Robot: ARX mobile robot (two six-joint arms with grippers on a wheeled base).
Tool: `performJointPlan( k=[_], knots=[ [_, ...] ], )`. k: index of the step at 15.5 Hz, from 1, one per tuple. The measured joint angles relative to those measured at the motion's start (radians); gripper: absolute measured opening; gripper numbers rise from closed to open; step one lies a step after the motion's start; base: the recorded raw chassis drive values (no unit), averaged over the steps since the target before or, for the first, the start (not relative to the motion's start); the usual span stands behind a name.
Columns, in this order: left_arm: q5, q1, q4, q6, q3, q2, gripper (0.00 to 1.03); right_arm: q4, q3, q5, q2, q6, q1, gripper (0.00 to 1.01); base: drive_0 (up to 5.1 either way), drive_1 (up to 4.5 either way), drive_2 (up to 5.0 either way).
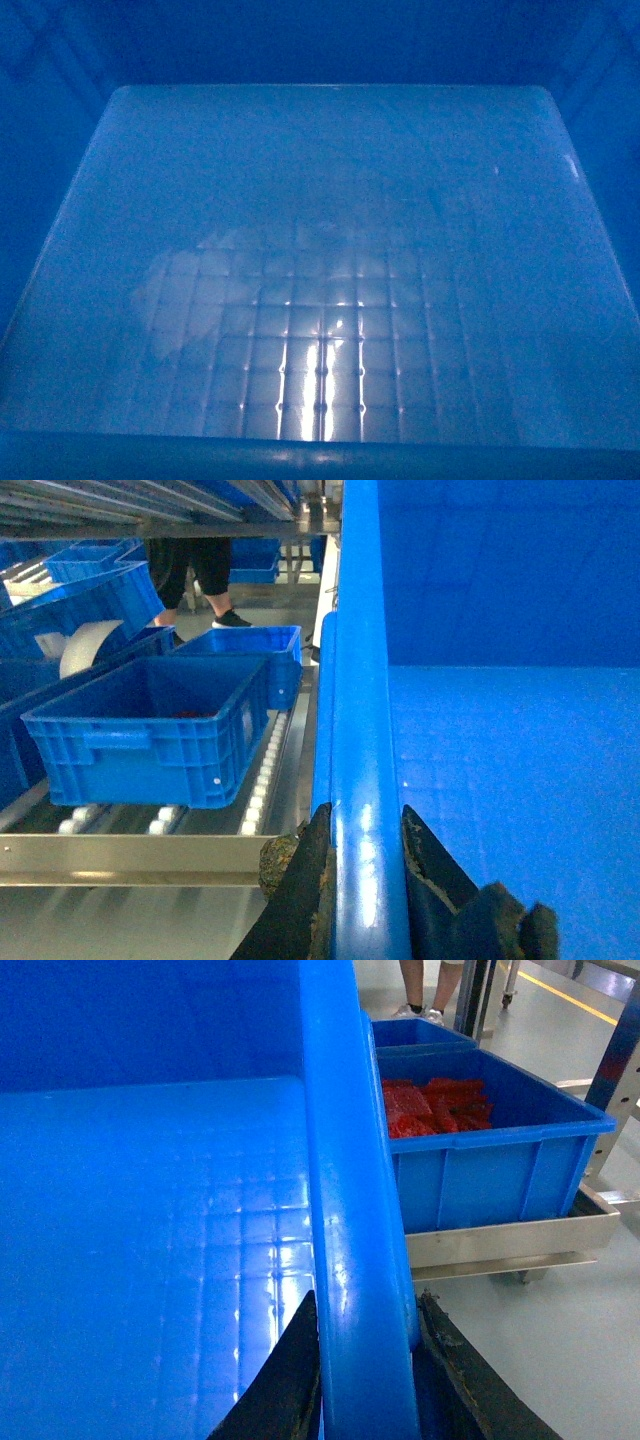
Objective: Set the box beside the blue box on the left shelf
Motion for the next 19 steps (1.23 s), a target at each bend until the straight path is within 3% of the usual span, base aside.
performJointPlan(
  k=[19],
  knots=[
    [0.0,-0.001,0.001,-0.004,-0.002,-0.003,0.12,0.001,-0.002,0.001,-0.002,0.0,0.0,0.19,0.0,0.22,-0.2]
  ],
)
